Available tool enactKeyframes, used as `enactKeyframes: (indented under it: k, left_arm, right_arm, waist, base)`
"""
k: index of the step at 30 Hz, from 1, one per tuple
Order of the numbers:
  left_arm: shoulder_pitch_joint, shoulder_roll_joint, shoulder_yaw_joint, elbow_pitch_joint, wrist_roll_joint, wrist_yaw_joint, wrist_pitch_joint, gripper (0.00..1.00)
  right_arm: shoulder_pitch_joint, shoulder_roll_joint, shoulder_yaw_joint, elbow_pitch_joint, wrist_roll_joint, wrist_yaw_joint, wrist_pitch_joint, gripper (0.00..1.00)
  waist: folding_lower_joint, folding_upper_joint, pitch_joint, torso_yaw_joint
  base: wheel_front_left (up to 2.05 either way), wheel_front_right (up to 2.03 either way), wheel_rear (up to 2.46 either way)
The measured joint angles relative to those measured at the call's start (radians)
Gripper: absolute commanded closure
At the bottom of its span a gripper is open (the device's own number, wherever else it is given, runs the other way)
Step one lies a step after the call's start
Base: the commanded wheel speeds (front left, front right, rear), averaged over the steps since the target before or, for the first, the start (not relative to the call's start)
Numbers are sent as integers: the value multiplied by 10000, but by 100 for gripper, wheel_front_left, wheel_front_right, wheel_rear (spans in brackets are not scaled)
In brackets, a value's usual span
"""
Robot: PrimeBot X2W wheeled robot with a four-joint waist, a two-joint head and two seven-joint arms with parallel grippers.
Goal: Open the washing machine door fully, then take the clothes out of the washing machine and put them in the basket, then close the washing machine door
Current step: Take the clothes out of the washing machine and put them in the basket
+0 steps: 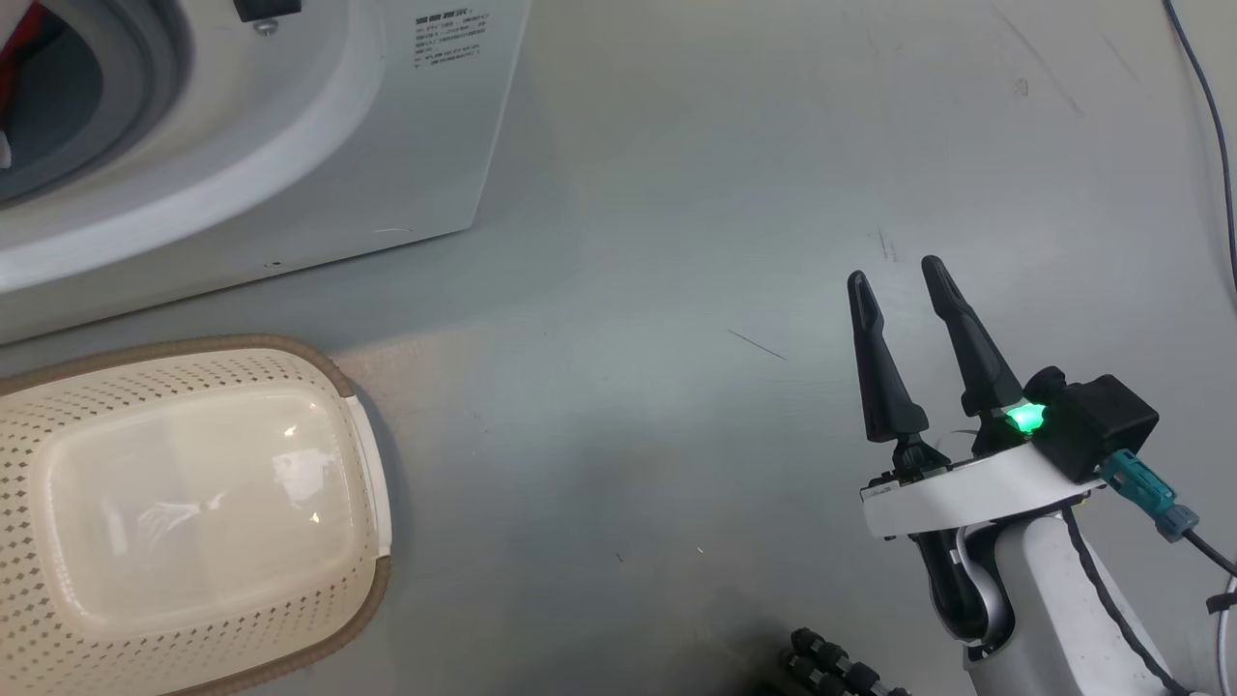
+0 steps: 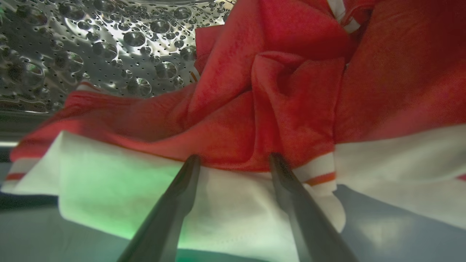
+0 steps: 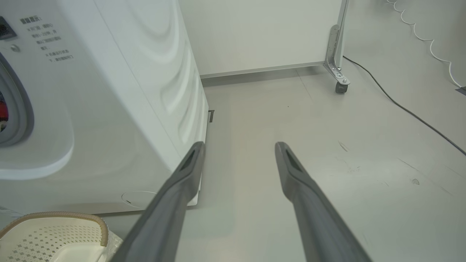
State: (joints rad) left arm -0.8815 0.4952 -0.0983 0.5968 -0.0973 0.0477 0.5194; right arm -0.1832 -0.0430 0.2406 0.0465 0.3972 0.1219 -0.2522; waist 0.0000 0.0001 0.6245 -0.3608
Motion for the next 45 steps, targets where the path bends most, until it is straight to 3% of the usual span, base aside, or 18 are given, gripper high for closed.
enactKeyframes:
  k: [9, 10, 11, 12, 29, 40, 45]
  left_arm:
    - [-360, 17, -12, 272, 121, 15, 165, 0]
    - [-407, 15, 10, 316, 105, 17, 180, 16]
    - [-440, 15, 17, 343, 104, 36, 194, 72]
    - [-461, 6, 15, 355, 102, 44, 213, 100]
    - [-624, -476, -73, 1049, -75, 44, -594, 100]
    - [-453, -1139, 136, 1400, -637, -4, -2259, 100]
    - [-113, -1712, 142, 1544, -928, -196, -3243, 100]
  right_arm:
    - [-38, 10, 59, 4, 90, 0, 0, 0]
    - [-42, 10, 59, 4, 96, 0, 0, 0]
    - [-51, 10, 58, 4, 105, 0, 0, 0]
    - [-76, 10, 58, 8, 127, 0, 0, 0]
    - [-200, 12, -42, 151, 155, 0, 0, 0]
    - [-204, 10, -370, 337, -59, 0, 0, 0]
    - [-176, 8, -600, 460, -309, 0, 0, 0]
  waist:
    - [0, 0, 171, -82]
    - [-1, 0, 180, -83]
    - [0, 0, 188, -82]
    - [0, 0, 194, -79]
    - [0, 0, -106, 157]
    - [0, 0, -780, 412]
    - [0, 0, -1280, 647]
  base:
    - [0, 0, 0]
    - [0, 0, 0]
    - [0, 0, 0]
    - [0, 0, 0]
    - [0, 0, 0]
    - [0, 0, 0]
    - [0, 0, 0]
